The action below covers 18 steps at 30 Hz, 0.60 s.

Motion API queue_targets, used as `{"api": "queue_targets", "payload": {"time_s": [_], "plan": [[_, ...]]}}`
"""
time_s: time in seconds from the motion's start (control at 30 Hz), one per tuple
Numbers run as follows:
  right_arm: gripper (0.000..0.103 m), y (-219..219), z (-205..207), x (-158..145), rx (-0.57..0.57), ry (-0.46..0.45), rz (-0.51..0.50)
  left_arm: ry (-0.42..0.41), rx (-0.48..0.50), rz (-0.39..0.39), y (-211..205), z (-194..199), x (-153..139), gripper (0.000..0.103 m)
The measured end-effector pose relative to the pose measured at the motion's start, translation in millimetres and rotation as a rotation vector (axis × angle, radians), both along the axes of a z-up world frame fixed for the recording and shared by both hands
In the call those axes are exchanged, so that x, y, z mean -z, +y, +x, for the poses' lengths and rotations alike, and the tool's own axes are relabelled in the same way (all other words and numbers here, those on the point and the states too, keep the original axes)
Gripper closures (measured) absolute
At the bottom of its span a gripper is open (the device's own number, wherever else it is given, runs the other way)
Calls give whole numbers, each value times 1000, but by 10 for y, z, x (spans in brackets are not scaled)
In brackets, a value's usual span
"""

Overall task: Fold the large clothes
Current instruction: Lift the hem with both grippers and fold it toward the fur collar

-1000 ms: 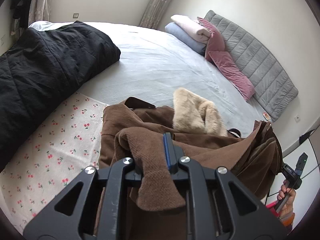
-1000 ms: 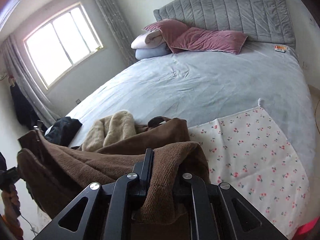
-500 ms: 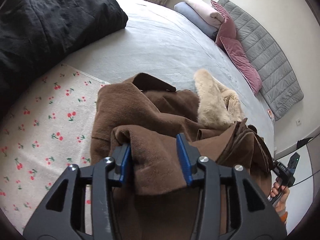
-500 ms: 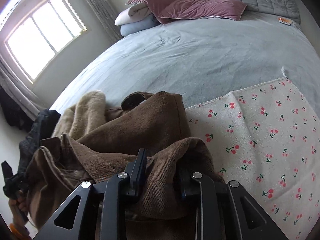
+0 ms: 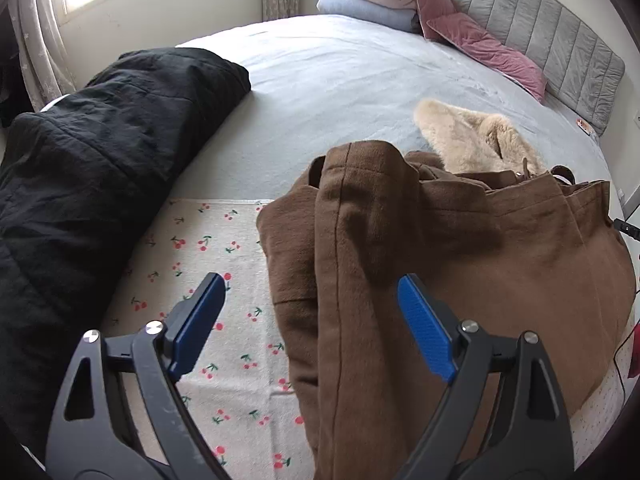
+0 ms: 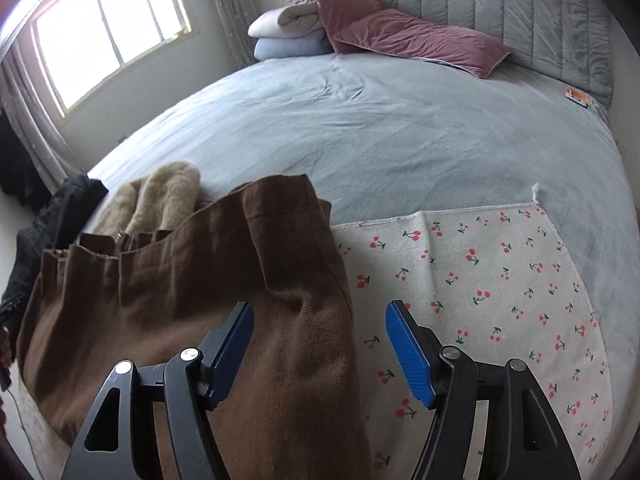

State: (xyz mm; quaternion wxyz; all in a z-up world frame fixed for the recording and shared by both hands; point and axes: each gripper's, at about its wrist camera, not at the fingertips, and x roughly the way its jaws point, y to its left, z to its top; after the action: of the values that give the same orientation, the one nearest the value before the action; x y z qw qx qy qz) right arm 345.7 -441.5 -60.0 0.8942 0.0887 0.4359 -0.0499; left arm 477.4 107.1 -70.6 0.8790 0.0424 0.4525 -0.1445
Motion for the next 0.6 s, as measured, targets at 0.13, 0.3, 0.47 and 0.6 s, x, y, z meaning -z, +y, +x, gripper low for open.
{"api": "queue_targets", "payload": {"time_s": [0.13,0.3,0.47,0.6], "plan": [[34,37,407,134,28,31,-45,43,7,38,-241,249,123,39],[85,187,489,178,46,-18,-45,15,-51,32,-415,277,14,95],[94,572,108,-242,77,-199,-343,-180,-142,-2,-360,-71,-476,96],[95,749,-54,-645,163,-396,-504,-372,-214,-32,-350,-177,-845,96]]}}
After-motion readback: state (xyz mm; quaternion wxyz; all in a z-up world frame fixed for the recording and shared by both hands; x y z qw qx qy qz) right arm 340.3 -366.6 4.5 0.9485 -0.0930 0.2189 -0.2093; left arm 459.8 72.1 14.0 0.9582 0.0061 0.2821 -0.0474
